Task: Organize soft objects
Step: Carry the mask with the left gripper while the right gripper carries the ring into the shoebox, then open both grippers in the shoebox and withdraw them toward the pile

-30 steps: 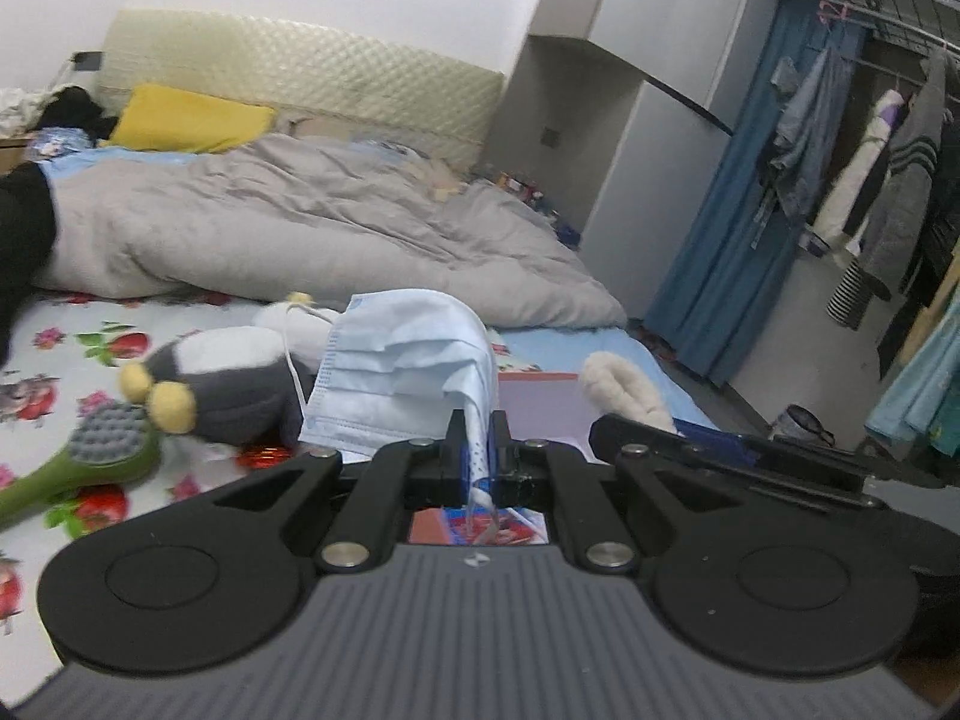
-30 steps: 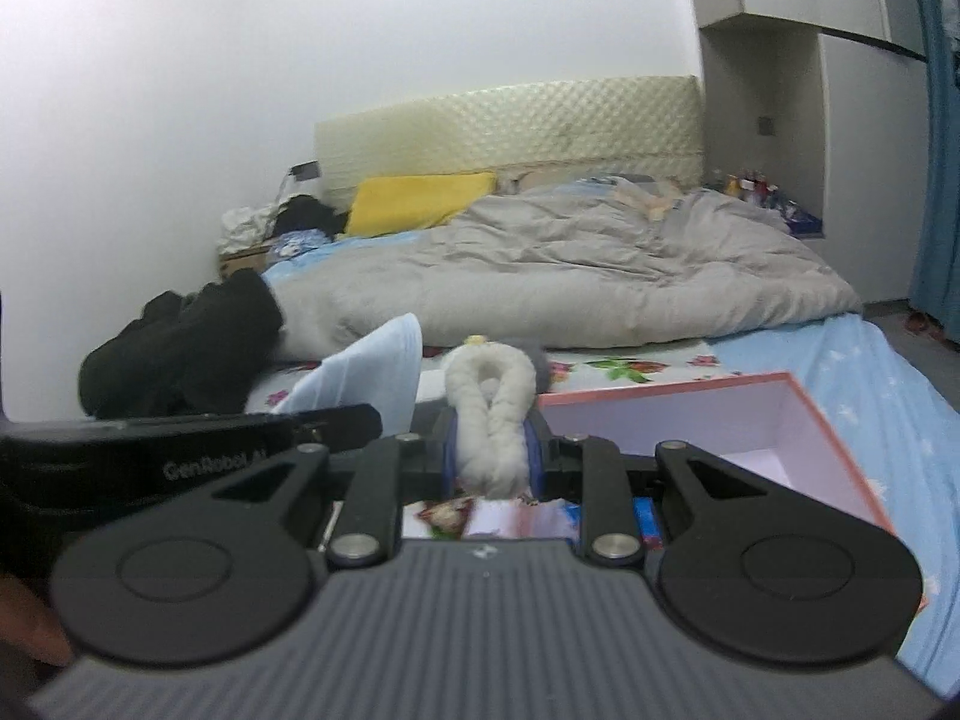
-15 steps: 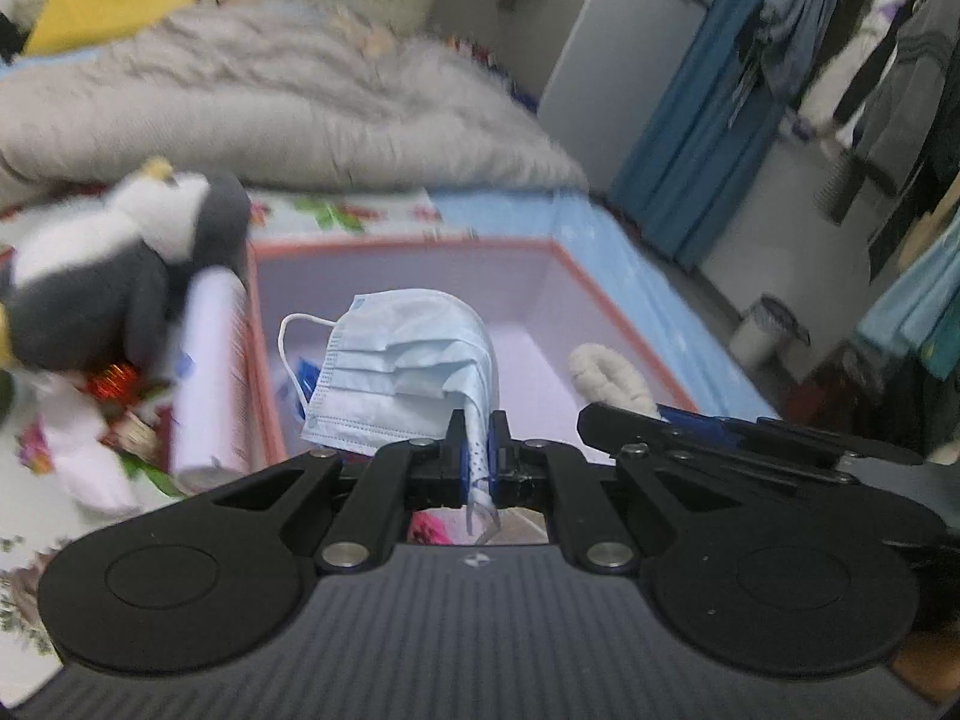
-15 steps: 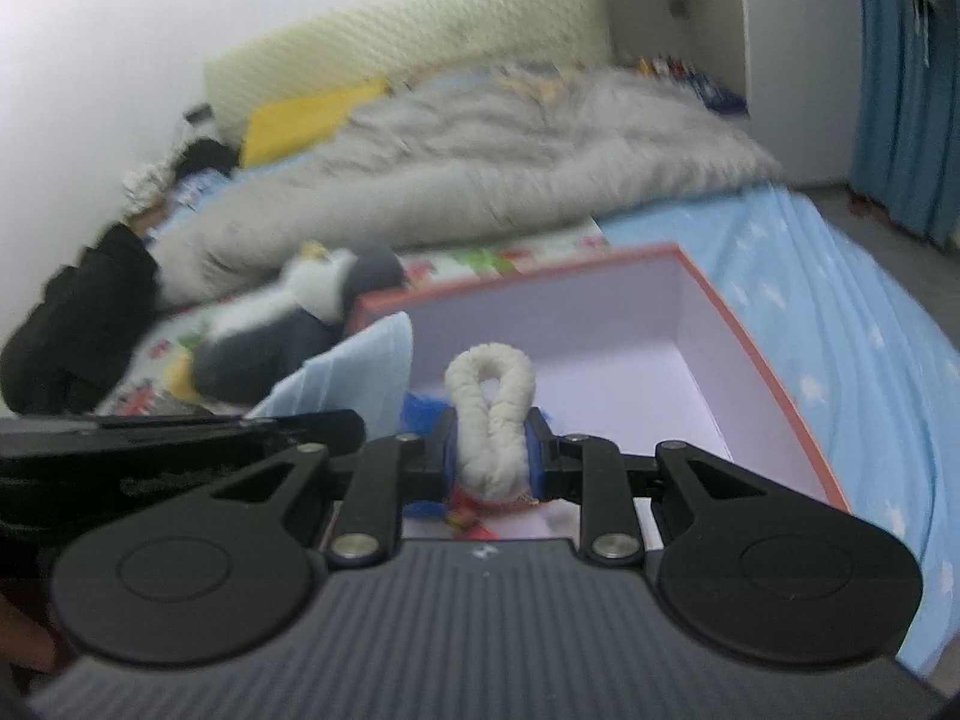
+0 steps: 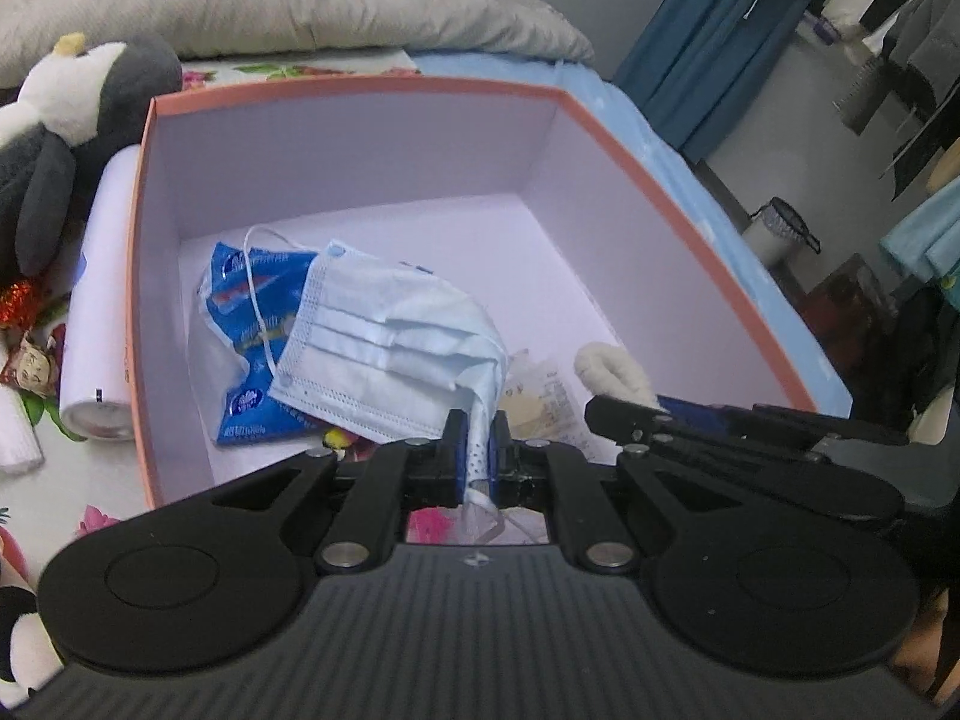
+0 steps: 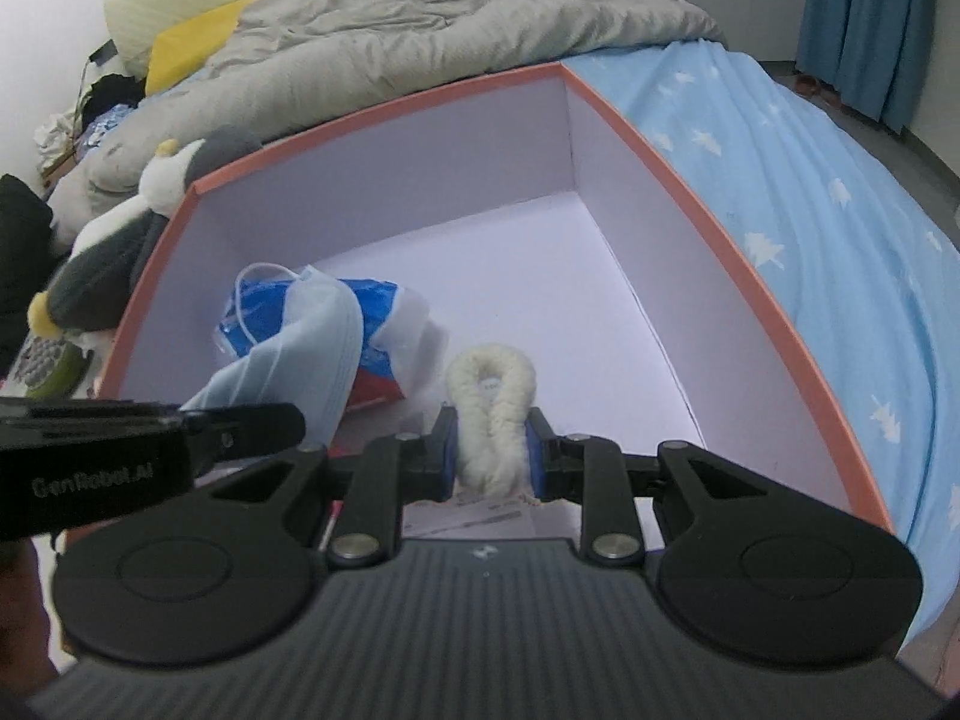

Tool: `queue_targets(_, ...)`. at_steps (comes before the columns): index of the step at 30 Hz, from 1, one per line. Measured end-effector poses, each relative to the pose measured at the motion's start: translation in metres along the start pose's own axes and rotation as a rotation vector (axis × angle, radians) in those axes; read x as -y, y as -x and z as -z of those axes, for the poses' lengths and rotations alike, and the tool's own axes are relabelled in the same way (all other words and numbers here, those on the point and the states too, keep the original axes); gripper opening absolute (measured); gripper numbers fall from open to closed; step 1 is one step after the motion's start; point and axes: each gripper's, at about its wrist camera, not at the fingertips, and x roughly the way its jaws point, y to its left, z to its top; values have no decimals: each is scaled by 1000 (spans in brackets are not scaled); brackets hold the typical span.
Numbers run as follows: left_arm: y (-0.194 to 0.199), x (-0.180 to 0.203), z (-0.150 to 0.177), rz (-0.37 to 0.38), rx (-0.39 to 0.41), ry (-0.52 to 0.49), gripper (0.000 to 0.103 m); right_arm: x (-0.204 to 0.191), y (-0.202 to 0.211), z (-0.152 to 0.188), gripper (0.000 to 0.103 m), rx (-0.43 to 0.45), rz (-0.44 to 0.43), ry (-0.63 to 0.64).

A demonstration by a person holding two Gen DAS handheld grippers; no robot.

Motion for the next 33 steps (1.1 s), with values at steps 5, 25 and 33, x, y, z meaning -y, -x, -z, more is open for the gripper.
queue_targets(5, 6, -1, 0, -11, -4, -1, 41, 1, -2, 0, 42, -1, -8, -8)
queue_targets(25, 183, 31, 35, -2, 266, -103, 56, -32, 128, 7, 48, 220, -63, -10)
queue_targets(33, 251, 27, 74, -16, 341, -106, 56, -66, 184, 30, 48, 304, -84, 34)
